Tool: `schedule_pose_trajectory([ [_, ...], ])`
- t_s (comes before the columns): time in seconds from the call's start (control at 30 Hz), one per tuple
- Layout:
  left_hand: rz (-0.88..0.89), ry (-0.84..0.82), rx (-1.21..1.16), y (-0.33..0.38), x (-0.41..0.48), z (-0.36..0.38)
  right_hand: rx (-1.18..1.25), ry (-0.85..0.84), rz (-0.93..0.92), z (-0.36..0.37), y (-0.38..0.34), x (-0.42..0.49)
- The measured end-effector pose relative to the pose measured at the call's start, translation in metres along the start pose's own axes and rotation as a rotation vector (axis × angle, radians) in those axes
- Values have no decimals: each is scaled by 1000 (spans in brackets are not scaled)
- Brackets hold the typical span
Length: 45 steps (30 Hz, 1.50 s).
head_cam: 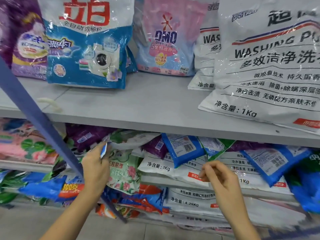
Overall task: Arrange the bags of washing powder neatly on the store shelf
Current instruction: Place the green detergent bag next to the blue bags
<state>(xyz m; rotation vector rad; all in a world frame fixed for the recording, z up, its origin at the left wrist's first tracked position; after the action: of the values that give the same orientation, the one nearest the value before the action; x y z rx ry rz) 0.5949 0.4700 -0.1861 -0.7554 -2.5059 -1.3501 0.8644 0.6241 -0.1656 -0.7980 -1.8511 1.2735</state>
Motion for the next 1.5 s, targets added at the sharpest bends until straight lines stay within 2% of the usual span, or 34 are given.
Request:
schedule_pose_trajectory([
  [0.1, 160, 128, -80, 20, -9, -35, -16, -119, -5, 26, -7, 5],
  [0.2, 240, 154, -171, 42, -8, -56, -7, -258, -24, 55, -17, 7],
  [0.3, 188, 123, -261, 57, -11, -72, 53, -377, -20, 76, -35, 6],
  [0.4, 65, 107, -427, 75, -14, -87, 279, -421, 63, 81, -54, 5],
  [0.47, 19, 90, -469, 90, -13, -96, 372, -378, 76, 75, -71, 6],
  [0.57, 54, 58, -522, 106, 5, -114, 398, -227, 3, 61, -101, 22],
  [0.7, 227, -107, -551, 154, 38, -143, 405, -152, -128, 40, -151, 60],
  [0.83, 395, -59, -473, 198, 76, -159, 459, -144, -292, 21, -210, 96],
  [1.0, 153, -78, -719, 202, 125, -127, 339, -18, -374, 14, -239, 134],
  [1.1, 197, 2, -763, 199, 137, -114, 305, 62, -385, 8, -235, 150],
  [1.17, 201, -2, -768, 191, 136, -97, 266, 100, -368, 7, -221, 155],
  [1.27, -41, -119, -811, 169, 133, -60, 210, 86, -320, 14, -199, 160],
  [1.33, -187, -292, -942, 151, 137, -44, 216, 86, -288, 15, -194, 167],
  [1.4, -163, -531, -885, 139, 137, -33, 231, 91, -283, 15, -198, 174],
  [1.5, -10, -779, -481, 129, 119, -25, 256, 93, -288, 20, -201, 181],
])
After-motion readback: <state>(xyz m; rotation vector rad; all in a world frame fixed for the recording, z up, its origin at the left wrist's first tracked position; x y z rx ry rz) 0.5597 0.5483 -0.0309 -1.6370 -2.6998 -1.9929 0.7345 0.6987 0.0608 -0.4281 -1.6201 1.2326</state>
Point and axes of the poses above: each hand's wrist, its own x-axis towards the middle knuckle, its own z-axis out of the palm, y = z × x, the point moved 4 cm from there along x, towards the middle knuckle, and after that the axes turned 6 degrees about -z, right-handed, at the moved point
